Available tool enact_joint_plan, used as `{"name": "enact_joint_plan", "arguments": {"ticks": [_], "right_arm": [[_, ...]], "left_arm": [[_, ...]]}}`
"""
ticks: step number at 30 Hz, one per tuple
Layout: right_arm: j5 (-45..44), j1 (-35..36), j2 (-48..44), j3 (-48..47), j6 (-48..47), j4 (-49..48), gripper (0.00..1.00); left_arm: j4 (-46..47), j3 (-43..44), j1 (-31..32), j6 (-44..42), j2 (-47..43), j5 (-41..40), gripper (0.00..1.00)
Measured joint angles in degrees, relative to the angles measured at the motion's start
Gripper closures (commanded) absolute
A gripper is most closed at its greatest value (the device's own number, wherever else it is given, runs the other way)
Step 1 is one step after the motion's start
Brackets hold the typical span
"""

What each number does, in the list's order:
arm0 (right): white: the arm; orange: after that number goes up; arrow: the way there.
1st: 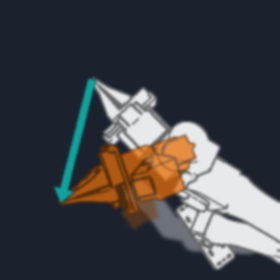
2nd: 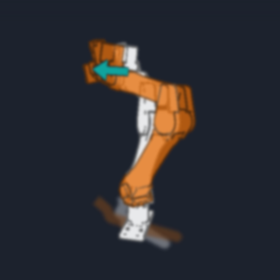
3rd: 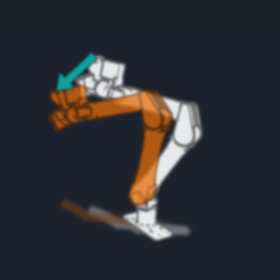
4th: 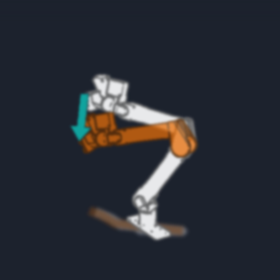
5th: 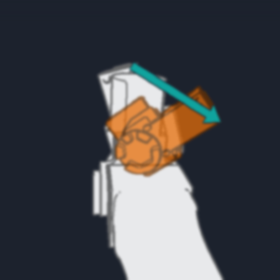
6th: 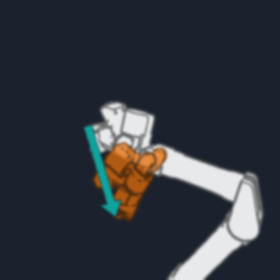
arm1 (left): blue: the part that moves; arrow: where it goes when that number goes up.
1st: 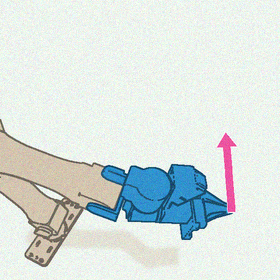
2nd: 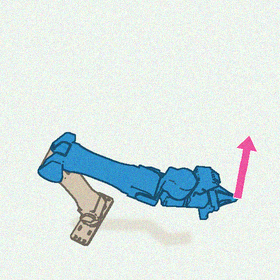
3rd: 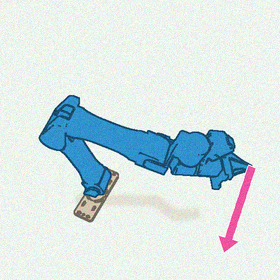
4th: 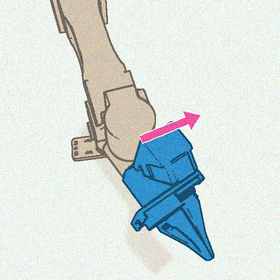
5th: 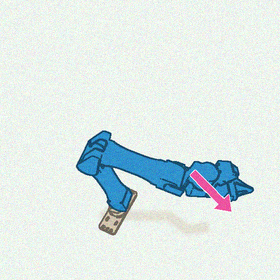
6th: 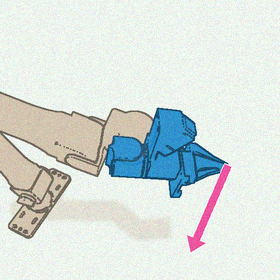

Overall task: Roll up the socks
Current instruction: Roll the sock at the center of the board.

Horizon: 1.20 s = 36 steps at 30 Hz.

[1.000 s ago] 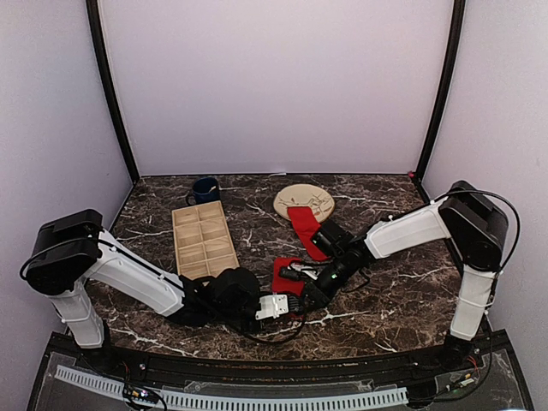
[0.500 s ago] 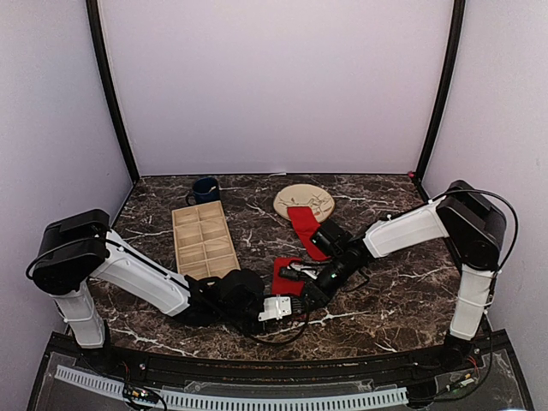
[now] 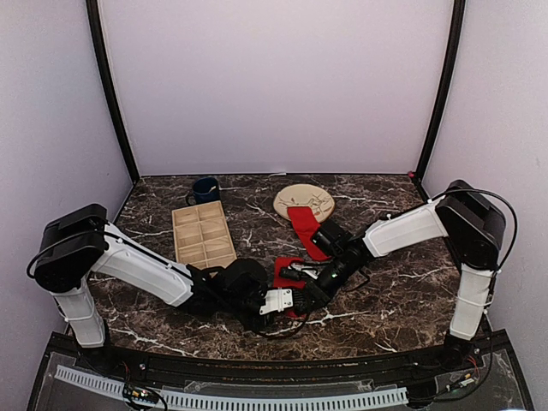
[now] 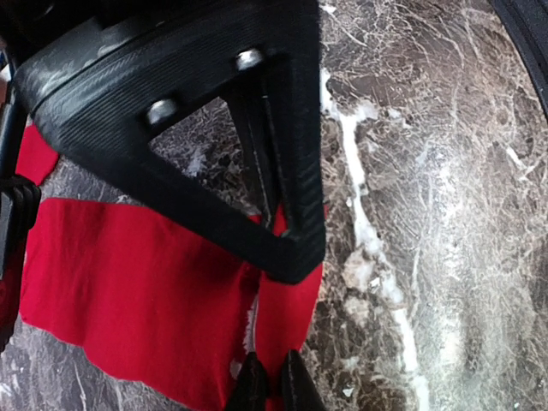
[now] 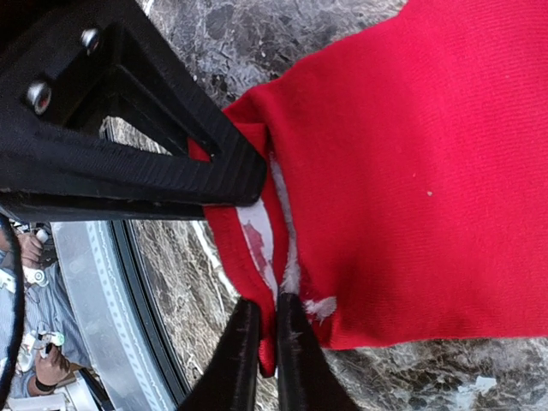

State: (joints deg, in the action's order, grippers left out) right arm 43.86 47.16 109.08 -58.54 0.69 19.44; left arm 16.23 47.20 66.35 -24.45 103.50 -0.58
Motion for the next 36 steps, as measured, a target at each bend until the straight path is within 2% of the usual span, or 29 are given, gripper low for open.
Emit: {"name": "enact_joint_plan", "arguments": {"ticks": [5, 10, 27, 36], "right_arm": [[0.02, -0.07, 0.00, 0.00, 0.13, -0.17, 0.75], [0.50, -0.46, -0.39, 0.66, 0.79, -1.51, 0.69], [0.24, -6.27, -7.56, 10.78, 8.63, -11.96, 0.67], [-11.17, -6.16, -17.88, 17.00, 10.34, -16.46, 0.67]], "left_arm": [[-5.42, 2.80, -2.43, 1.11, 0.02, 5.99, 0.94], [-10.97, 6.12, -4.31, 1.95, 0.98, 11.89, 0.94], [-18.88, 9.73, -6.78, 3.69, 2.32, 22.58, 0.94], [-24.09, 13.60, -9.66, 5.07, 4.83, 29.20, 0.94]]}}
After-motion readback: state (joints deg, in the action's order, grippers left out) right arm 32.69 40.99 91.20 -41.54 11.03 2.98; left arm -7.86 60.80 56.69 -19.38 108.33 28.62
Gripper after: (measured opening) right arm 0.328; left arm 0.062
